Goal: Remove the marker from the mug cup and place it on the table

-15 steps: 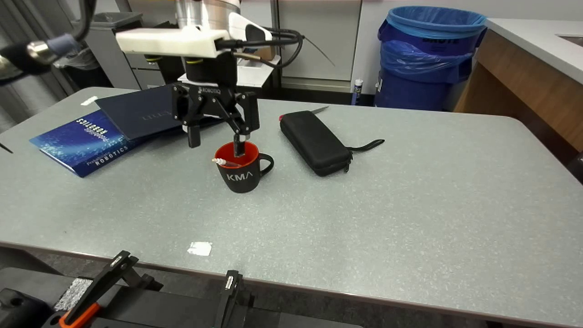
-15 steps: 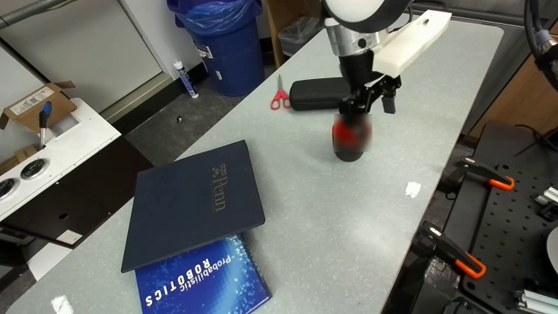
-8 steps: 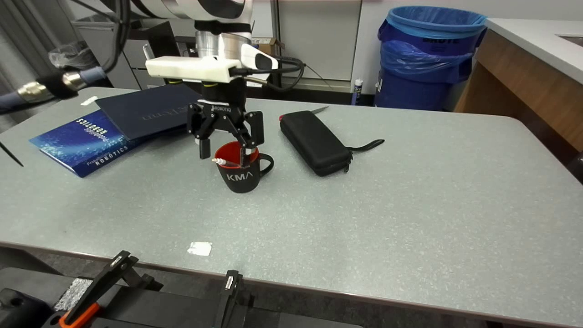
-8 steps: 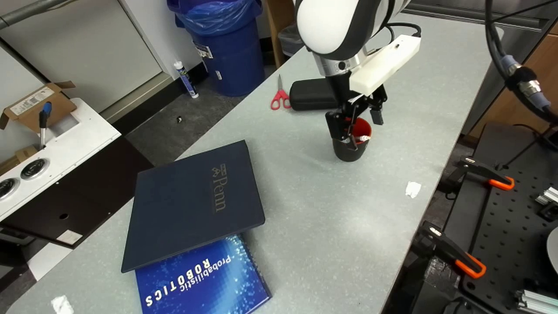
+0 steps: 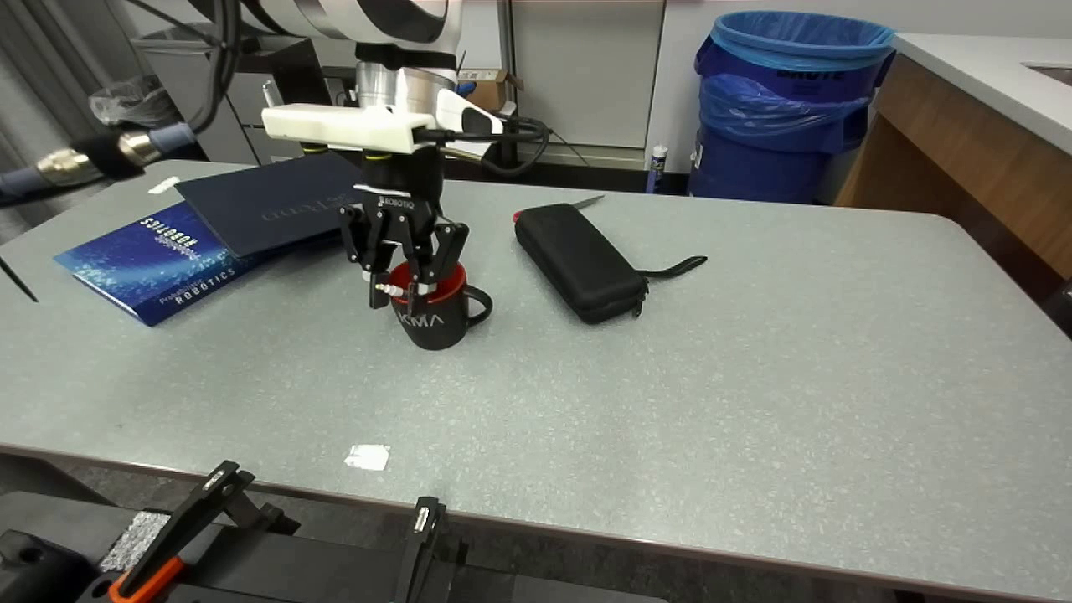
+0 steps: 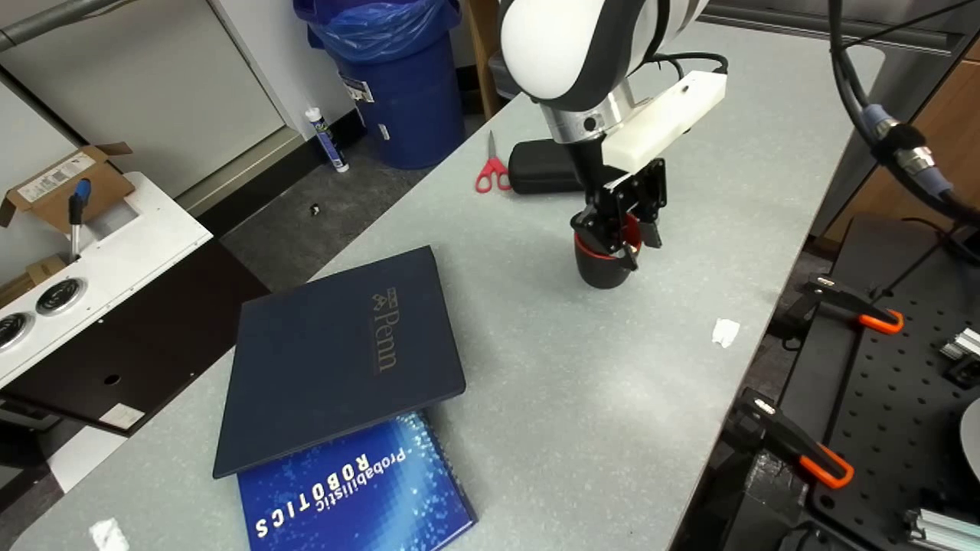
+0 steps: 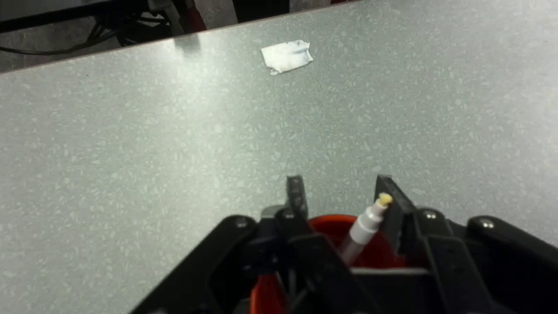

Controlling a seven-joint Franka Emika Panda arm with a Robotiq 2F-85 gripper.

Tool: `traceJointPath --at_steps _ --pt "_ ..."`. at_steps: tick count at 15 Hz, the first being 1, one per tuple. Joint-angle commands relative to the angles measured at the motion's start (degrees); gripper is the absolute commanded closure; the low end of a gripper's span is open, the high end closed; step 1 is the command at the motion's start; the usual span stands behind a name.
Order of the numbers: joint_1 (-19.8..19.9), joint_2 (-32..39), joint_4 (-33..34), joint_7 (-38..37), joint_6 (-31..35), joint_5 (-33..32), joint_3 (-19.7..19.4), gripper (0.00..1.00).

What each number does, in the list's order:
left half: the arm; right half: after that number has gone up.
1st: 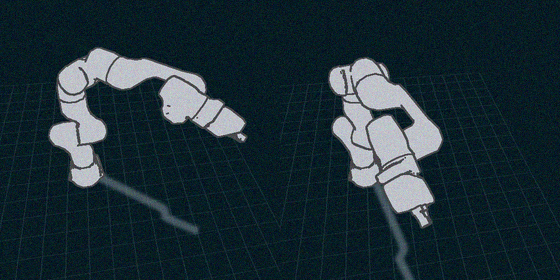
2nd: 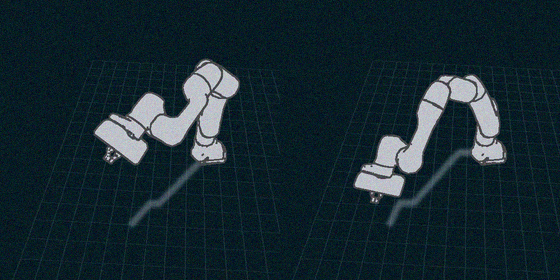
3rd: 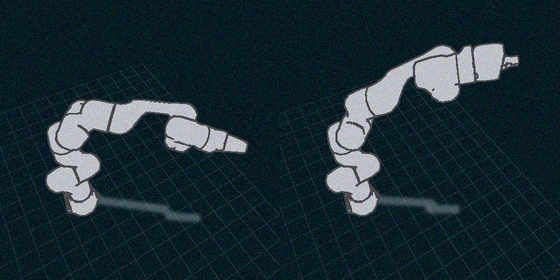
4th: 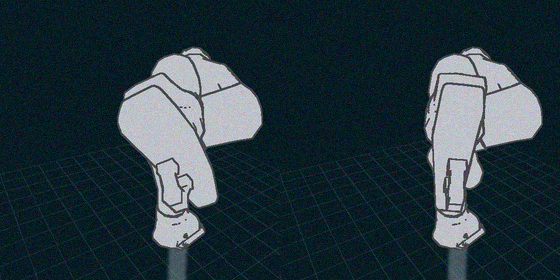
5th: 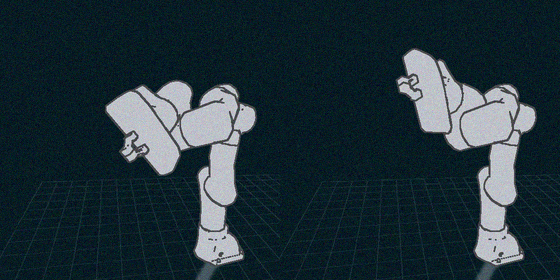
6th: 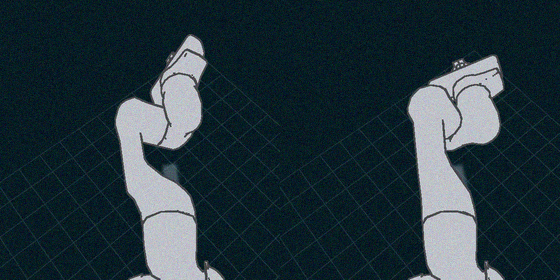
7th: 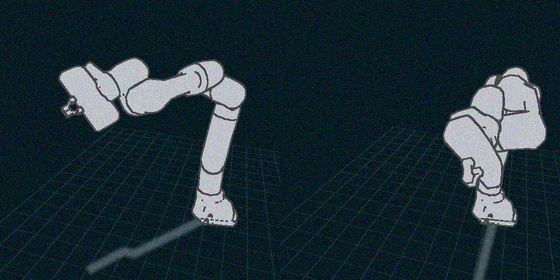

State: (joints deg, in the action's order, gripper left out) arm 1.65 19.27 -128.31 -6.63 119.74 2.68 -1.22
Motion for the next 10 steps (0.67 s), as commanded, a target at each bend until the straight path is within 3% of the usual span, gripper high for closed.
traceJointPath --at_steps 1,3,4,10 --pt "0.4 -0.4 0.8 1.8 -2.7 1.5 0.0 0.82" --pt "0.4 -0.7 0.7 1.9 -3.2 1.5 0.0 0.98" --pt "0.2 -1.2 0.2 1.8 -3.3 1.3 0.0 1.0" --pt "-2.9 -12.9 -8.5 -0.7 0.1 -3.9 0.6 0.97"
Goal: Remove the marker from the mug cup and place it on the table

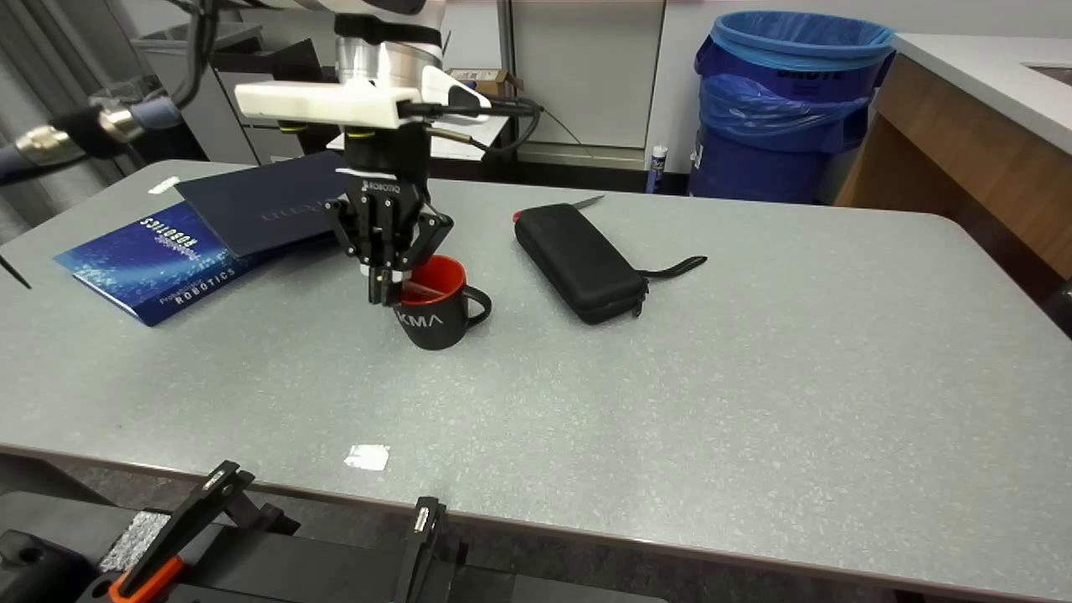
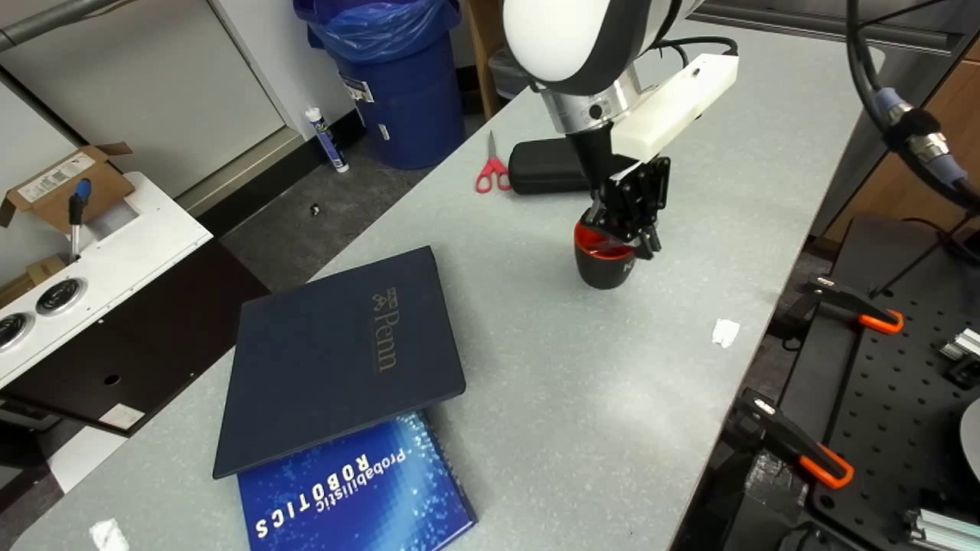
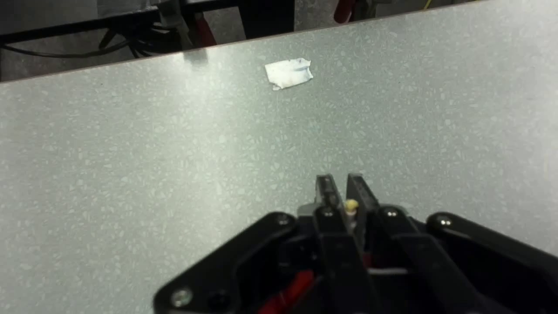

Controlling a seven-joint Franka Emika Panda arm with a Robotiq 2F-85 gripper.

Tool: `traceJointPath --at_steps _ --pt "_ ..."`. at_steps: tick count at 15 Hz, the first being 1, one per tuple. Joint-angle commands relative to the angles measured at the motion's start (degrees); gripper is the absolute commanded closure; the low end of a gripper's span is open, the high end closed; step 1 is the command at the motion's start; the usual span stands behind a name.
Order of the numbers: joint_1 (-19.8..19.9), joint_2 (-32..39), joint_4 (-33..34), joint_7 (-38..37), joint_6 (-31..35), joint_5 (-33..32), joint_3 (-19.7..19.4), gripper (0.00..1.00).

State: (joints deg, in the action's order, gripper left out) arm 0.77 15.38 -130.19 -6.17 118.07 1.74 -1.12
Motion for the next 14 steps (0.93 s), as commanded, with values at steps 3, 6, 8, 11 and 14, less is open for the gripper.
traceJointPath --at_steps 3,6,8,11,14 --pt "-4.5 -16.2 -12.0 -3.0 3.8 -7.8 2.5 0.97" --pt "-6.5 -20.4 -15.5 -6.3 7.0 -12.8 5.7 0.97" --pt "-7.2 -18.6 -14.6 -7.7 8.5 -14.6 7.5 0.97" --pt "-6.8 -12.3 -11.1 -7.9 12.8 -15.3 7.9 0.97" --pt "-5.7 -5.1 -7.6 -6.2 19.2 -14.4 5.8 0.97"
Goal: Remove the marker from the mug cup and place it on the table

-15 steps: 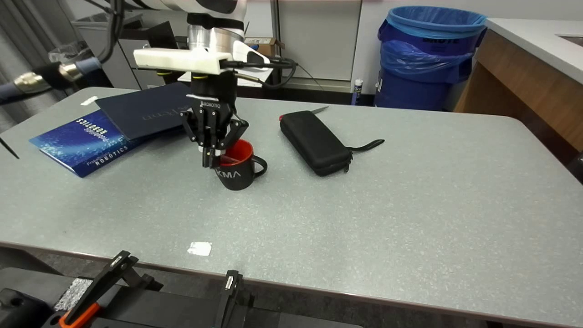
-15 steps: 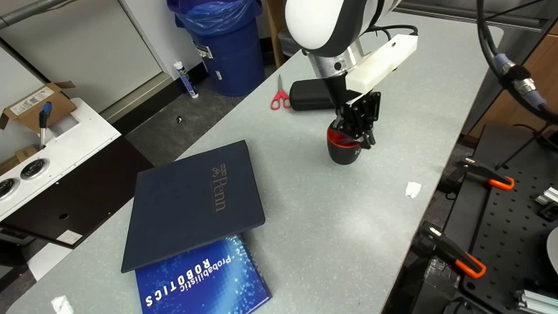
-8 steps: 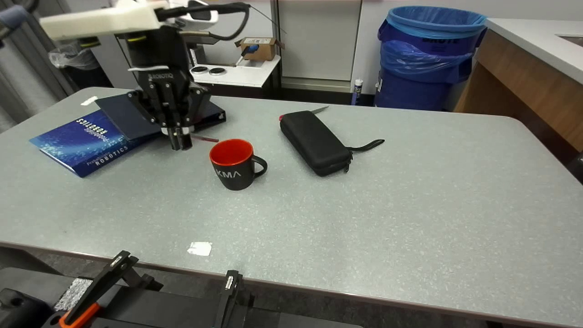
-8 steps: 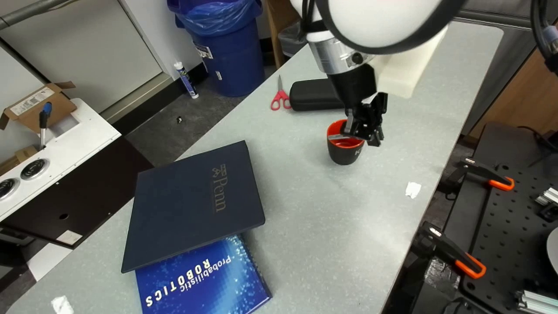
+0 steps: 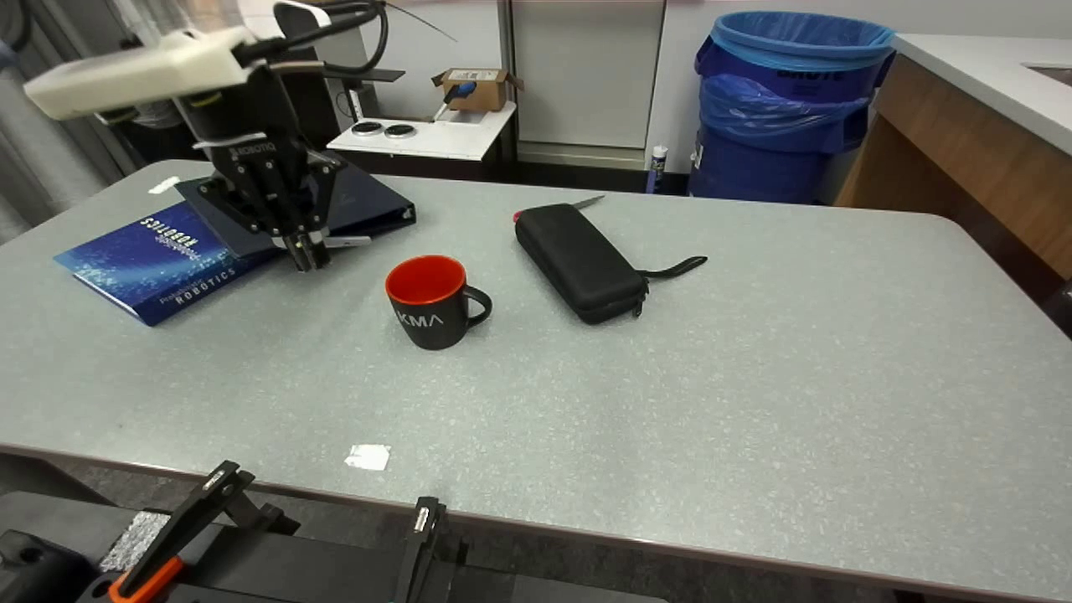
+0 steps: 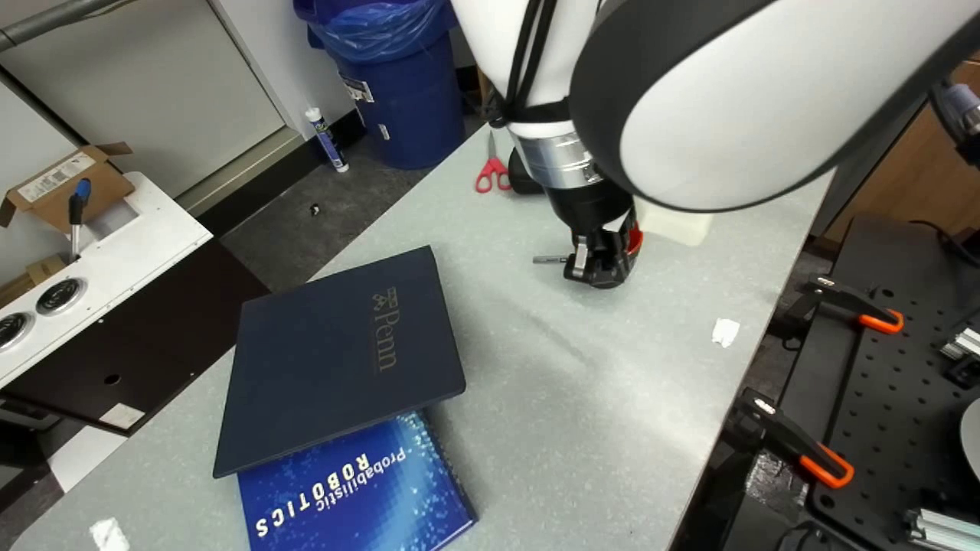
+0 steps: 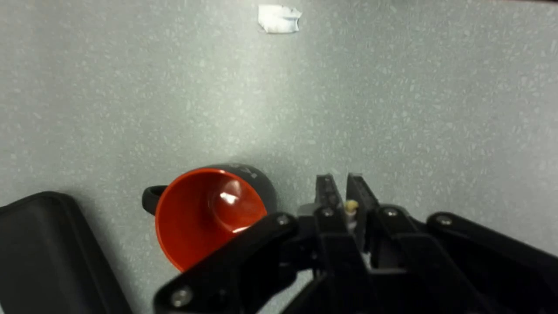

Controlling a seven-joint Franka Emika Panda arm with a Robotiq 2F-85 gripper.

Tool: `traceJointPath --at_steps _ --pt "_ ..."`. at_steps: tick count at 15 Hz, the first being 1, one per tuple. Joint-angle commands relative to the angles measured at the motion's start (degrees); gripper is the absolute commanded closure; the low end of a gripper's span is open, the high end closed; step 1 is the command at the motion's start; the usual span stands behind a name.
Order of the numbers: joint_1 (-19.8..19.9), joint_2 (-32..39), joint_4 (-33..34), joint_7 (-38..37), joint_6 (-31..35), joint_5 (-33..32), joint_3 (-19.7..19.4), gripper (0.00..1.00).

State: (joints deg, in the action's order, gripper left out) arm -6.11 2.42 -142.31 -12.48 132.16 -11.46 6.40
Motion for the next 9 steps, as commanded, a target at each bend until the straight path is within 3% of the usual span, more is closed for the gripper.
traceJointPath --at_steps 1,9 --pt "1.3 9.9 5.8 0.5 6.5 -0.4 -2.3 0.97" --pt "3.2 23.3 16.6 11.8 6.2 9.6 -1.9 0.97"
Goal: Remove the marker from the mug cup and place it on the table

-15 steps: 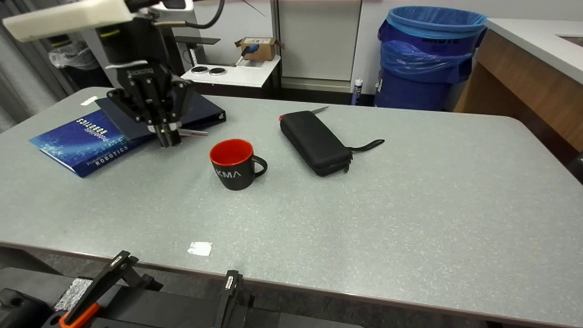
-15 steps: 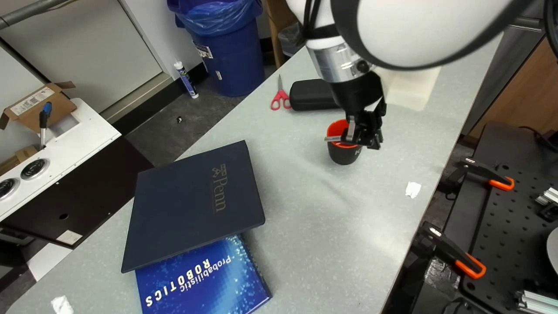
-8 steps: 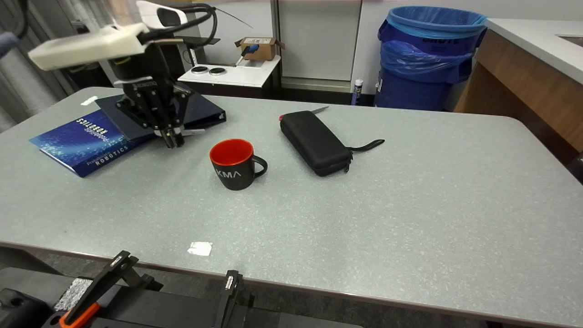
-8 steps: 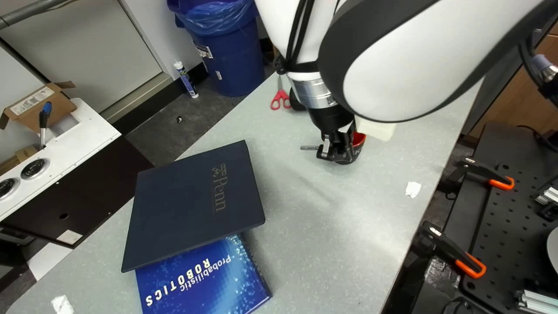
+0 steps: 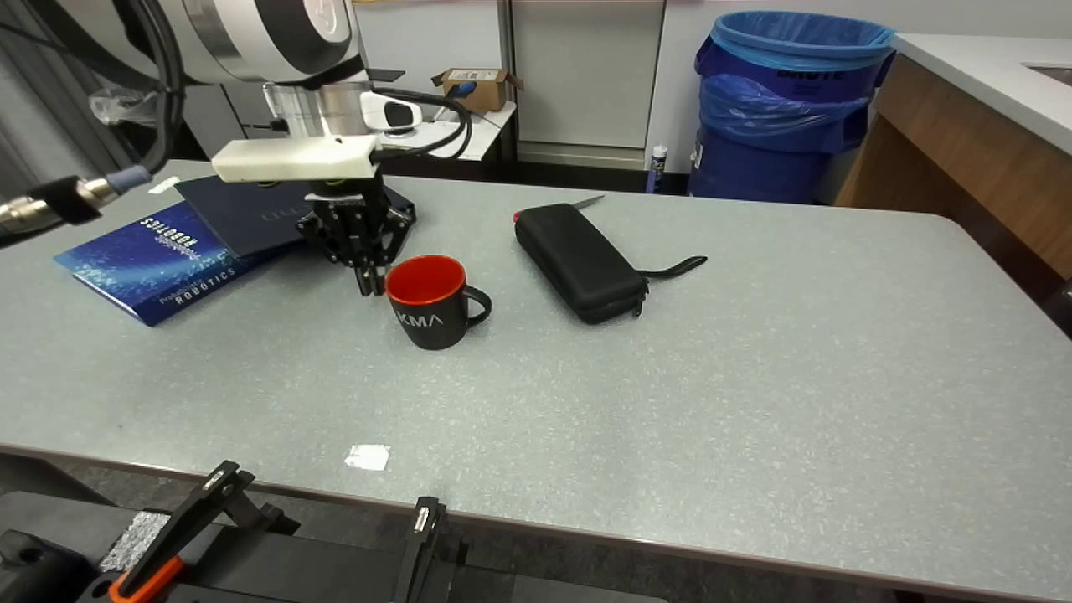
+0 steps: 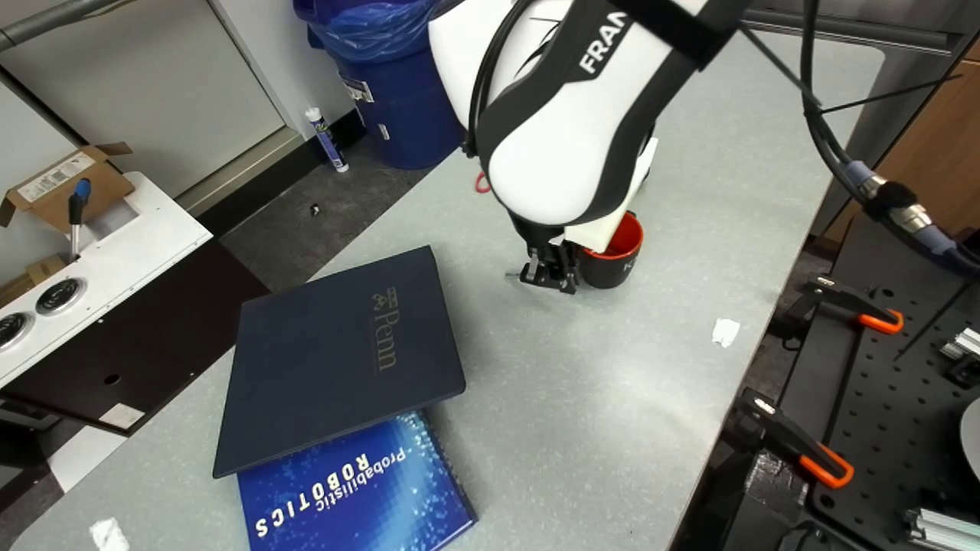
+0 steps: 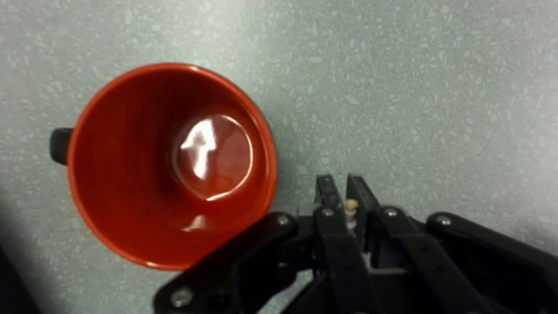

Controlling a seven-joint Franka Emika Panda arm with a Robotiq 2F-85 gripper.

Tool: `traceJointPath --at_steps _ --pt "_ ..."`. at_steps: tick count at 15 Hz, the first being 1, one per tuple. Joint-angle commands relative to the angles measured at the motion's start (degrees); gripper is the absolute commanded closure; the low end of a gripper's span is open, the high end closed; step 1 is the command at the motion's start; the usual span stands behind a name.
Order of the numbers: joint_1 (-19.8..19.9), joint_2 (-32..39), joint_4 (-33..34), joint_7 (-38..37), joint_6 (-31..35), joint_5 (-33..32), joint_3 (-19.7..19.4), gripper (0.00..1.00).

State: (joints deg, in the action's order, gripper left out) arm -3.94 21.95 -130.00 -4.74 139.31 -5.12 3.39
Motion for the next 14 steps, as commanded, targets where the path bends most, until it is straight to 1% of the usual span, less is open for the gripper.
traceJointPath --at_steps 1,2,3,8,11,14 --pt "1.2 4.1 4.7 5.4 -1.4 4.2 1.5 0.97" --pt "1.2 4.2 4.9 6.3 -1.4 4.9 1.9 0.63" --pt "1.2 4.1 4.7 6.8 -1.2 5.5 2.1 0.62" --pt "1.3 2.4 3.6 9.2 0.2 6.8 3.5 0.26" --pt "1.9 1.7 3.5 11.3 0.0 8.5 4.3 0.01" --pt "2.6 1.4 3.8 13.4 -0.9 10.5 4.7 0.0"
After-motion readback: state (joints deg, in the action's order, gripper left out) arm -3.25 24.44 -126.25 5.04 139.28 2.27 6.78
